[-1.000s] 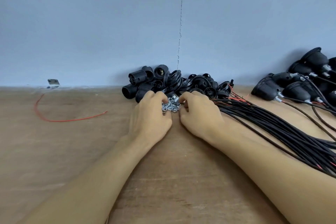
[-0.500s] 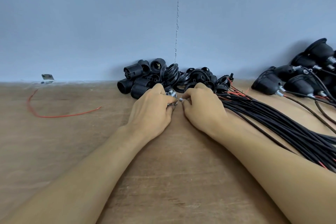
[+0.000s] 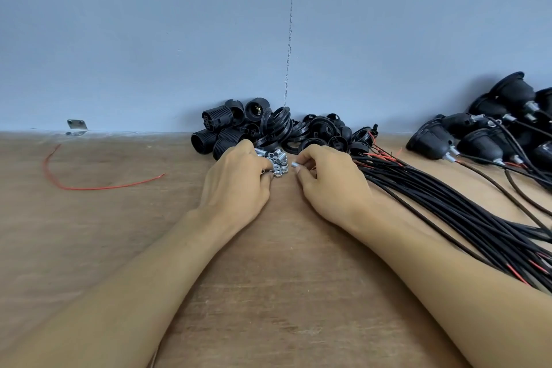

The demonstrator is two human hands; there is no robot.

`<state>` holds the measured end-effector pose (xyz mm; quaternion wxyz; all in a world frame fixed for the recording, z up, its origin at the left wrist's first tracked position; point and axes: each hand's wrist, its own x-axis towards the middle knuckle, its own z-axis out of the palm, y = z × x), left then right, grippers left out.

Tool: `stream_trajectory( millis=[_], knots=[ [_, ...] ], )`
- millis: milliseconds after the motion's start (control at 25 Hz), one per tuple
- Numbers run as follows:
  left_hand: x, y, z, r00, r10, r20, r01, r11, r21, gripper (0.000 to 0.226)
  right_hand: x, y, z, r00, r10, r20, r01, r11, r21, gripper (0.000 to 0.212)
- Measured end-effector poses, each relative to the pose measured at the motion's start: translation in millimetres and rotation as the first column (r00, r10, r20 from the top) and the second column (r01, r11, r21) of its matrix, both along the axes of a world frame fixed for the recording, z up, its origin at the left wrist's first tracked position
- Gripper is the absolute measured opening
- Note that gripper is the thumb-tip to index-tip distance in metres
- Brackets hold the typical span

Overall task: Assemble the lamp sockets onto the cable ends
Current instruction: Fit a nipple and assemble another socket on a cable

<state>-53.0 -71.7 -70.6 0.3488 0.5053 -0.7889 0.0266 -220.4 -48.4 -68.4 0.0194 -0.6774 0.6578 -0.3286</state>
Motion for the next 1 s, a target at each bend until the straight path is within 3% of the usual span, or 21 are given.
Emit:
stream_trajectory(
  millis=[200, 400, 520, 680, 880, 1000],
  knots=[
    [-1, -2, 2, 0.999, -0.022, 0.039, 0.022, 1.000, -0.018, 0.017, 1, 0, -1, 0.999, 0.024, -0.025, -0.024, 1.000, 0.011, 0.010],
    [-4, 0, 2, 0.997, -0.036, 0.069, 0.041, 0.997, -0.072, 0.015, -4, 3, 3, 0.995, 0.079, 0.065, -0.081, 0.996, 0.030, 0.010],
    [-7, 5, 3, 0.993, -0.066, -0.102, 0.056, 0.994, -0.096, 0.009, -10, 12, 4, 0.972, 0.158, 0.173, -0.160, 0.987, -0.001, 0.008],
    [-18, 21, 2, 0.900, -0.210, -0.382, 0.203, 0.977, -0.061, 0.010, -16, 25, 7, 0.914, 0.225, 0.339, -0.222, 0.974, -0.047, 0.006],
    [-18, 29, 1, 0.775, -0.138, -0.616, 0.271, 0.954, 0.126, 0.016, -17, 30, 8, 0.858, 0.272, 0.437, -0.283, 0.958, -0.041, 0.007],
    [-16, 30, 3, 0.662, -0.095, -0.743, 0.386, 0.893, 0.230, 0.009, -16, 32, 8, 0.830, 0.281, 0.482, -0.291, 0.955, -0.054, 0.007]
  ],
)
